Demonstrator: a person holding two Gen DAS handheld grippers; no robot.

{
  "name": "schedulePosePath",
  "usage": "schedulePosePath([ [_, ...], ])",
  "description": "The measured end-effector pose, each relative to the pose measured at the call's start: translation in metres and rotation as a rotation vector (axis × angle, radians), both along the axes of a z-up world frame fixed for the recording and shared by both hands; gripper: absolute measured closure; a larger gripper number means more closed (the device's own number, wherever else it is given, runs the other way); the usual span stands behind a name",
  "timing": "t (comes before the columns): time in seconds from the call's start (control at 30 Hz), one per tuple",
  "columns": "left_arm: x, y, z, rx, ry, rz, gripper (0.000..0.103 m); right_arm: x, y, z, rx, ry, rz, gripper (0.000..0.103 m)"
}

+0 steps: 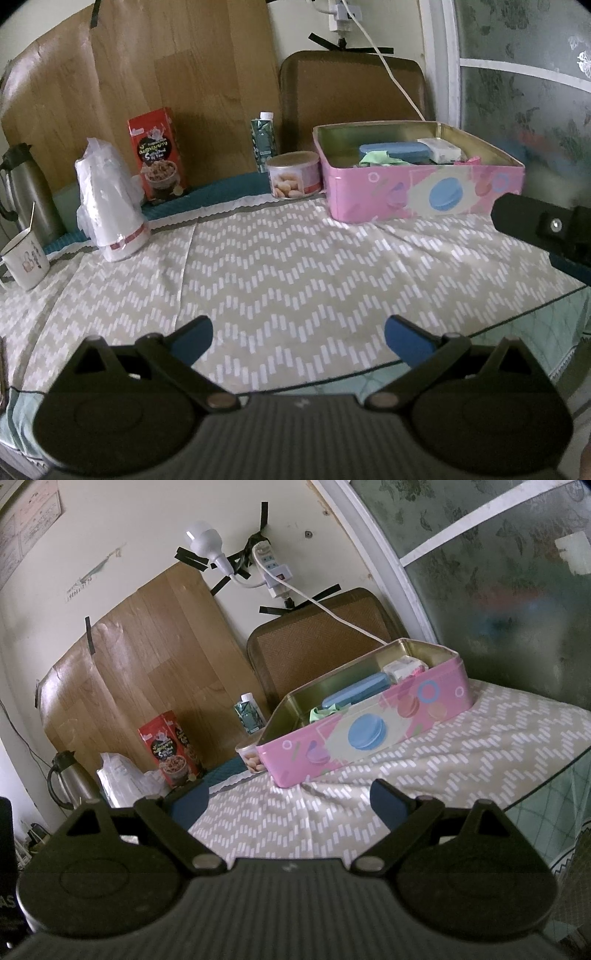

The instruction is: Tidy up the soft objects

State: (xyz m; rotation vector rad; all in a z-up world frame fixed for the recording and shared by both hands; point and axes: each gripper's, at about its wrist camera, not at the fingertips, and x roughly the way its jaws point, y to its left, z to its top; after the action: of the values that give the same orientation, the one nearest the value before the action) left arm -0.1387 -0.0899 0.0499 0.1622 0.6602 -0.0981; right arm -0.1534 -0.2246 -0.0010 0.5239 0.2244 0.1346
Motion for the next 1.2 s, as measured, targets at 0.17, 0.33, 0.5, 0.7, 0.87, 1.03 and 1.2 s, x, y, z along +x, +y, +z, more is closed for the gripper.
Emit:
schedulePosePath([
  [0.17,0.0016,-0.0004,-0.0031,-0.006,0.027,-0.009,0.0,0.0008,0.0001,-0.0016,-0.002,0.002,0.004,0.007],
  [0.33,0.002,-0.0004,-0.0046,-0.012,0.041,-0.013,0.0,0.0008,0.0021,-0.0031,-0.001,0.005,0.003,0.007],
  [0.5,0.003,0.0001,-0.0046,-0.016,0.049,-0.017,0.0,0.0009,0.0021,-0.0029,-0.001,0.005,0.003,0.007],
  [0.7,0.0038,0.0,-0.0049,-0.017,0.056,-0.019,0.0,-0.0001,0.0039,-0.0027,-0.002,0.005,-0.002,0.007],
  [0.87,0.0041,-0.0002,-0.0058,-0.02,0.065,-0.023,0.0,-0.0004,0.0044,-0.0027,-0.003,0.006,-0.003,0.007],
  [1.03,0.0056,0.001,-0.0071,-0.028,0.078,-0.03,0.0,-0.0005,0.0068,-0.0028,-0.003,0.007,-0.004,0.007],
  [1.2,0.0057,0.0018,-0.0073,-0.032,0.083,-0.031,0.0,-0.0001,0.007,-0.0034,-0.003,0.008,-0.004,0.007],
])
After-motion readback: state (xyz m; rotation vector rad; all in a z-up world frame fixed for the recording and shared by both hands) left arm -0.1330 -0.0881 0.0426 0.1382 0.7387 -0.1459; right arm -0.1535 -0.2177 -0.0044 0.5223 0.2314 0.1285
